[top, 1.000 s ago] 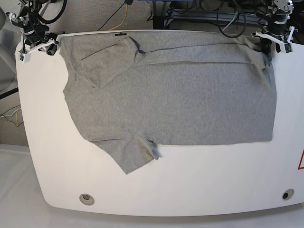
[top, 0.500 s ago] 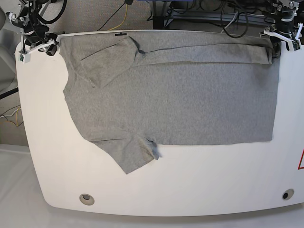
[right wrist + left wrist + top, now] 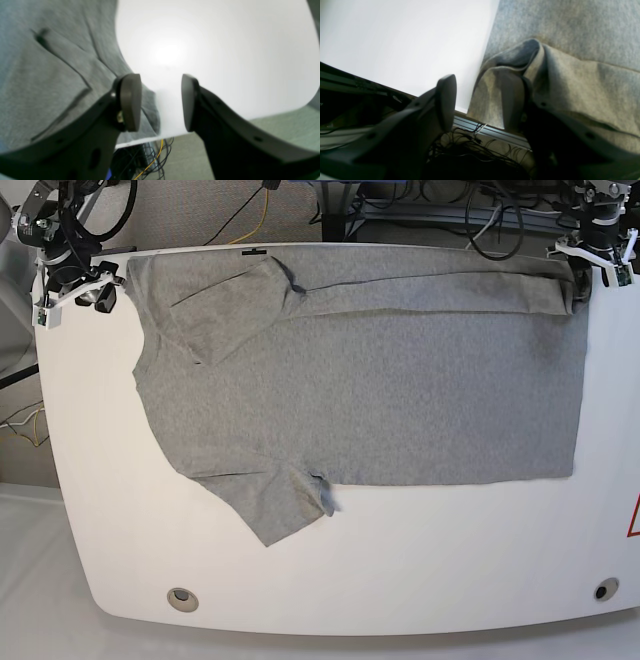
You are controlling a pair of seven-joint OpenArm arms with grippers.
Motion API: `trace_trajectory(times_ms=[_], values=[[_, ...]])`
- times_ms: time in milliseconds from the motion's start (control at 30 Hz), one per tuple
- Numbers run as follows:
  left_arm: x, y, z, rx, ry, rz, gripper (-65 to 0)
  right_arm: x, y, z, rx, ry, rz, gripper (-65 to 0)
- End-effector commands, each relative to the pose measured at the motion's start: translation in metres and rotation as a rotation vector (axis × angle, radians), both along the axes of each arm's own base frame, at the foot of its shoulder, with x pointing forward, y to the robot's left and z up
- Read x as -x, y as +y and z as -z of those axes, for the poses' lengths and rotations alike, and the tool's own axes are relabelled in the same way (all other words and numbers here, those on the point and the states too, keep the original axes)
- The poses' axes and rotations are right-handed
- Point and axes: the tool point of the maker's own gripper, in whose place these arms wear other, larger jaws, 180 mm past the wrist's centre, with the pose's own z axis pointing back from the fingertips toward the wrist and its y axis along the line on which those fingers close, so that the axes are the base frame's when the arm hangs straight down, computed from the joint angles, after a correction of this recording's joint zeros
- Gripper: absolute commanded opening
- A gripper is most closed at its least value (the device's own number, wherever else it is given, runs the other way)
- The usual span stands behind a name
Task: Fold the T-shirt properly
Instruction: 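Slide both grippers outward along the folded edge, stretching it taut, then open both grippers and release the folded edge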
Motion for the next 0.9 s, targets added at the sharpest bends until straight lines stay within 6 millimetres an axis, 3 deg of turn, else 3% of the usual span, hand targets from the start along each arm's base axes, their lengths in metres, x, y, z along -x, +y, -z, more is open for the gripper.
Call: trace_trajectory(times_ms=[0, 400, 867], values=[[-0.006, 0.007, -0.021, -0.049, -0.050, 0.007, -37.5, -0.010, -0.002, -0.018, 0.033, -0.050, -0.017, -39.3], [-0.007, 0.013, -0.037, -0.092, -0.071, 0.002, -37.5, -0.020, 0.000, -0.024, 0.038, -0.073, -0.029, -39.3], [-0.039, 0.015, -0.066, -0.139, -0.172, 0.008, -37.5, -0.045, -0.004, -0.047, 0.076, -0.142, -0.060, -39.3]])
